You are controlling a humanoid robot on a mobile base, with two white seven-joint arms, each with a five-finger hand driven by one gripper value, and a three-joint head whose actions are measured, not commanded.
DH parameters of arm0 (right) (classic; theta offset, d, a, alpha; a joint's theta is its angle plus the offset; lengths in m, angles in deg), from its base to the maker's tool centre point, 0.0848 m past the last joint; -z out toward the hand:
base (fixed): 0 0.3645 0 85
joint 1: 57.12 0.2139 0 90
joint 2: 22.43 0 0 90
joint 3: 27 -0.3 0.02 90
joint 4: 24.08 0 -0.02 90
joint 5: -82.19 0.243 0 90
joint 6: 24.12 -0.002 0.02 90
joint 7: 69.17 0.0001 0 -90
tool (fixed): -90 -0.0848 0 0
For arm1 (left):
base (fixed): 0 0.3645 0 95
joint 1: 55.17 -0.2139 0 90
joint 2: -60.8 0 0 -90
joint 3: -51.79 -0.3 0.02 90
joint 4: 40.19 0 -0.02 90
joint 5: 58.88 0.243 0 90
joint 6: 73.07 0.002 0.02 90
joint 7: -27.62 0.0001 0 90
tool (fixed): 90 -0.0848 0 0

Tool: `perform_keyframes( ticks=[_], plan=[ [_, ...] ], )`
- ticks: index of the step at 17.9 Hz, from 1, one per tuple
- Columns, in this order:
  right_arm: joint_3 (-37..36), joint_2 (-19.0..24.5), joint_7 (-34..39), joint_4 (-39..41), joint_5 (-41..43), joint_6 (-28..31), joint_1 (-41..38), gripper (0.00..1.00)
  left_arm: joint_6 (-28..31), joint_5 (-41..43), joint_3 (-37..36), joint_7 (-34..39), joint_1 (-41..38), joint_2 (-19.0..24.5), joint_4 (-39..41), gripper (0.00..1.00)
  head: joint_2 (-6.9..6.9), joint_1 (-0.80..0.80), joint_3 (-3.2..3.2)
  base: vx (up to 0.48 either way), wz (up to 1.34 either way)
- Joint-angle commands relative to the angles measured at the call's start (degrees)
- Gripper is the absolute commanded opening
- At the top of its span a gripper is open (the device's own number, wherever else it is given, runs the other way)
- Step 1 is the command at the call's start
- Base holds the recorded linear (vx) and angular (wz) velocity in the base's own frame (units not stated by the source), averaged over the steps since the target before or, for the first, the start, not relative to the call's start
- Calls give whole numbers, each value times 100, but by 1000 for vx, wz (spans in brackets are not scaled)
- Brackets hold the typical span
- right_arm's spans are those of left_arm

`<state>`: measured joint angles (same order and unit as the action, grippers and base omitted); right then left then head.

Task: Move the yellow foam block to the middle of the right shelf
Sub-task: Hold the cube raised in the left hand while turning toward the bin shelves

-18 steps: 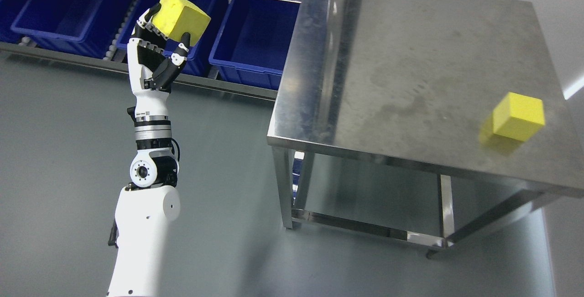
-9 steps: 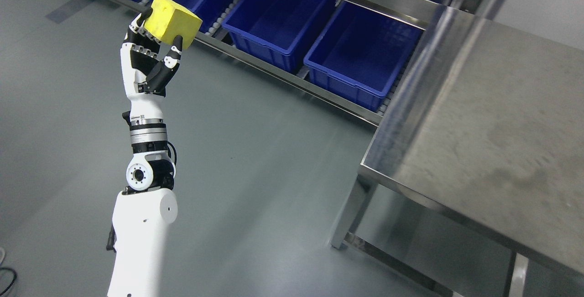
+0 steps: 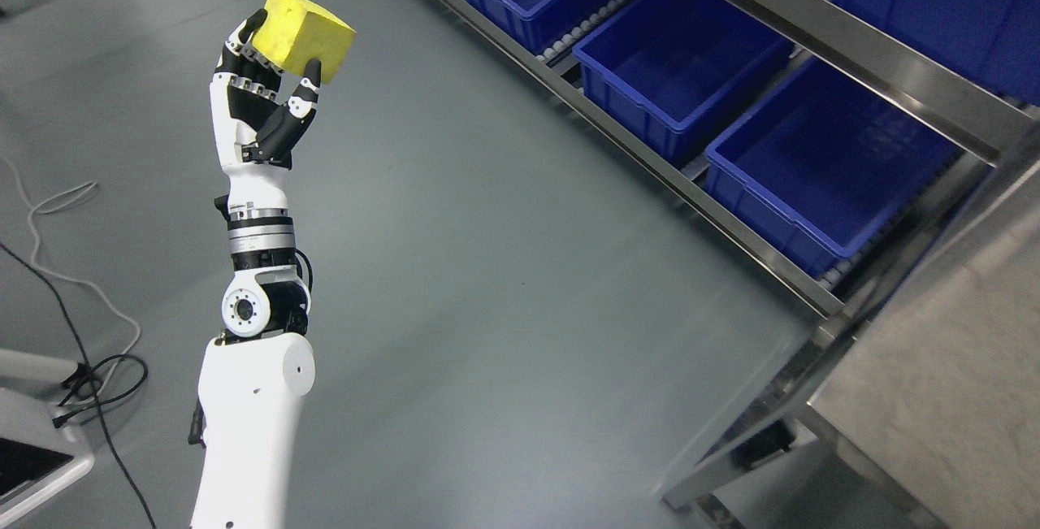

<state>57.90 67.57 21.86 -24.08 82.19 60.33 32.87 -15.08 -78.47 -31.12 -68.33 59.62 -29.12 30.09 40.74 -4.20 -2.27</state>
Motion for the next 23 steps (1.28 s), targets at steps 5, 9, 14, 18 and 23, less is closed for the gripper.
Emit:
perform_keyframes(
  ticks=[5, 9, 14, 18, 23],
  plan=[
    [0, -100, 2, 100, 0, 1, 9, 100, 2, 8, -14, -30, 60, 93, 135, 27, 0, 0, 0, 106, 557],
    [0, -100, 2, 100, 0, 1, 9, 100, 2, 8, -14, -30, 52, 93, 144, 27, 0, 0, 0, 139, 535],
    [0, -100, 2, 100, 0, 1, 18, 100, 2, 8, -14, -30, 43, 93, 179, 27, 0, 0, 0, 182, 491],
    [0, -100, 2, 100, 0, 1, 9, 100, -7, 8, -14, -39, 25, 93, 223, 28, 0, 0, 0, 225, 354],
    [0, -100, 2, 100, 0, 1, 9, 100, -7, 8, -5, -47, 25, 93, 258, 28, 0, 0, 0, 268, 209]
  ],
)
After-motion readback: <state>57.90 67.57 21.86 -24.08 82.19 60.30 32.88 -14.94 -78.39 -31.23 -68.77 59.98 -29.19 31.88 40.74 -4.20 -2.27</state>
